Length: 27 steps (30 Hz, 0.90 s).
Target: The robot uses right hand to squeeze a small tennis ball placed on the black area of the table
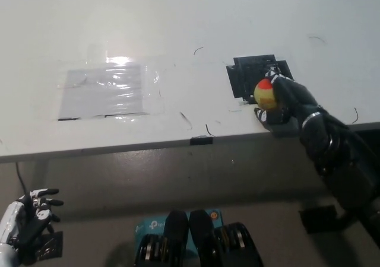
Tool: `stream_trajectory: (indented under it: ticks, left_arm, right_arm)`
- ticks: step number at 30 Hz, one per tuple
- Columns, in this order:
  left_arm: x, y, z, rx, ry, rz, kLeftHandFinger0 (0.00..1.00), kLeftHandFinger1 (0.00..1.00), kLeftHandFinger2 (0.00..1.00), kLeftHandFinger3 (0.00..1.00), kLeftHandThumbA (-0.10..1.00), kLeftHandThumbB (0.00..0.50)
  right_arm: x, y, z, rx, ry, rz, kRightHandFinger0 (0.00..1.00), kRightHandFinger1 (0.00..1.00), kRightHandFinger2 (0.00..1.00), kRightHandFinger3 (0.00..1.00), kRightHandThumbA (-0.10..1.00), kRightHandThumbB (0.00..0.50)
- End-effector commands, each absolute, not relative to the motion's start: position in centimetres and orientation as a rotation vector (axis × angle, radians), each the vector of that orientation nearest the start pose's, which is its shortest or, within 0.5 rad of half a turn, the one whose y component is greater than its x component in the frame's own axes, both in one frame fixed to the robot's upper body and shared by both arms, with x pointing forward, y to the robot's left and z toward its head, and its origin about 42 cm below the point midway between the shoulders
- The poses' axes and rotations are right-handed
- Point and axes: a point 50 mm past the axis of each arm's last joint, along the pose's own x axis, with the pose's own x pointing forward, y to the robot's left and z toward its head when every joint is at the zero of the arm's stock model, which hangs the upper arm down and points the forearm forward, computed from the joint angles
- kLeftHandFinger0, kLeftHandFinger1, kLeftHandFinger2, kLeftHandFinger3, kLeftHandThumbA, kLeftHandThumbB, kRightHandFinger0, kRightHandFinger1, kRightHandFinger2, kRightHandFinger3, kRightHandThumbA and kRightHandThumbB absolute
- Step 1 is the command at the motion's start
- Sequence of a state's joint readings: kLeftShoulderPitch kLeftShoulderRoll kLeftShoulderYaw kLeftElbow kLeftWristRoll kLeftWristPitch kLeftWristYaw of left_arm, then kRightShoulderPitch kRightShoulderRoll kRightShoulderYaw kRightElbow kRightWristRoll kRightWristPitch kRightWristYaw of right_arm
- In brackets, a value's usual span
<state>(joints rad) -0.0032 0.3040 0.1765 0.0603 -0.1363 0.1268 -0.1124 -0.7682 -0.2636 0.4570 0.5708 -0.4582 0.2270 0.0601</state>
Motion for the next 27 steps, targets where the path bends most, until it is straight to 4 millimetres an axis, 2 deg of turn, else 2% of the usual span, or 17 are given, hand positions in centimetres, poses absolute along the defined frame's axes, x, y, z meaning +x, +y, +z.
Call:
stream_trajectory:
  ticks: [1,8,10,11,12,13,14,15,16,17,19,20,21,22,24,26,27]
  left_arm:
    - [28.4,36.5,11.7,0.171,0.101,0.071,0.31,0.39,0.52,0.6,0.17,0.0]
    - [28.8,36.3,12.0,0.154,0.091,0.072,0.3,0.37,0.49,0.58,0.15,0.0]
    - [29.0,36.3,11.9,0.152,0.078,0.064,0.29,0.36,0.49,0.57,0.1,0.0]
    - [29.1,36.2,11.9,0.151,0.076,0.063,0.29,0.36,0.49,0.57,0.1,0.0]
    - [29.1,36.2,11.9,0.16,0.081,0.068,0.3,0.37,0.5,0.6,0.1,0.0]
    - [29.4,36.2,12.2,0.16,0.082,0.071,0.31,0.37,0.51,0.61,0.1,0.0]
    - [29.3,36.2,12.2,0.161,0.081,0.069,0.31,0.38,0.52,0.61,0.1,0.0]
    - [29.5,36.2,12.4,0.162,0.077,0.068,0.32,0.38,0.53,0.62,0.09,0.0]
    - [29.5,36.2,12.6,0.165,0.061,0.057,0.31,0.38,0.53,0.6,0.08,0.0]
    - [29.5,36.2,12.6,0.164,0.062,0.06,0.31,0.38,0.54,0.61,0.08,0.0]
    - [29.6,36.2,12.8,0.159,0.066,0.067,0.31,0.38,0.54,0.61,0.1,0.0]
    - [29.7,36.3,12.9,0.156,0.061,0.066,0.3,0.37,0.53,0.62,0.09,0.0]
    - [29.7,36.3,12.9,0.155,0.061,0.067,0.3,0.38,0.54,0.63,0.08,0.0]
    - [29.7,36.4,13.0,0.156,0.06,0.066,0.31,0.38,0.55,0.63,0.07,0.0]
    - [29.8,36.4,13.0,0.155,0.058,0.068,0.31,0.38,0.55,0.63,0.08,0.0]
    - [29.8,36.4,13.0,0.167,0.056,0.068,0.32,0.39,0.54,0.65,0.07,0.0]
    - [29.8,36.4,13.0,0.165,0.052,0.065,0.32,0.39,0.54,0.65,0.07,0.0]
  right_arm:
    - [49.6,-16.1,20.0,-1.016,-0.067,0.302,1.0,1.0,1.0,1.0,0.59,0.478]
    - [49.0,-14.4,18.6,-0.977,-0.045,0.347,1.0,1.0,1.0,1.0,0.52,0.43]
    - [49.1,-14.6,17.8,-0.976,-0.035,0.349,1.0,1.0,1.0,1.0,0.31,0.274]
    - [49.1,-14.7,17.9,-0.977,-0.037,0.347,1.0,1.0,1.0,1.0,0.31,0.27]
    - [49.2,-15.1,17.4,-0.993,-0.042,0.351,1.0,1.0,1.0,1.0,0.06,0.118]
    - [49.6,-15.7,17.2,-1.055,-0.042,0.353,0.72,0.94,1.0,1.0,-0.08,0.024]
    - [49.7,-16.2,16.8,-1.142,-0.041,0.364,0.37,0.58,1.0,1.0,-0.1,0.004]
    - [49.8,-16.4,16.9,-1.173,-0.046,0.364,0.28,0.5,0.97,1.0,-0.1,0.0]
    - [49.8,-17.0,16.6,-1.232,-0.059,0.36,0.18,0.37,0.69,1.0,-0.1,0.0]
    - [49.8,-17.5,16.2,-1.305,-0.042,0.368,0.05,0.28,0.56,1.0,-0.1,0.0]
    - [49.6,-18.9,15.3,-1.437,0.002,0.401,0.0,0.22,0.45,0.96,-0.1,0.0]
    - [49.5,-19.6,14.8,-1.498,0.006,0.404,0.0,0.19,0.4,0.81,-0.1,0.0]
    - [49.5,-20.0,14.5,-1.538,0.026,0.397,0.0,0.2,0.41,0.61,-0.1,0.016]
    - [49.6,-20.5,14.3,-1.575,0.057,0.387,0.0,0.22,0.43,0.53,-0.1,0.001]
    - [49.7,-20.8,14.2,-1.592,0.057,0.384,0.0,0.21,0.44,0.47,-0.1,0.0]
    - [49.8,-21.5,13.7,-1.627,0.059,0.356,0.0,0.23,0.52,0.33,-0.09,0.0]
    - [49.7,-21.7,13.5,-1.63,0.028,0.338,0.0,0.24,0.53,0.31,-0.08,0.0]
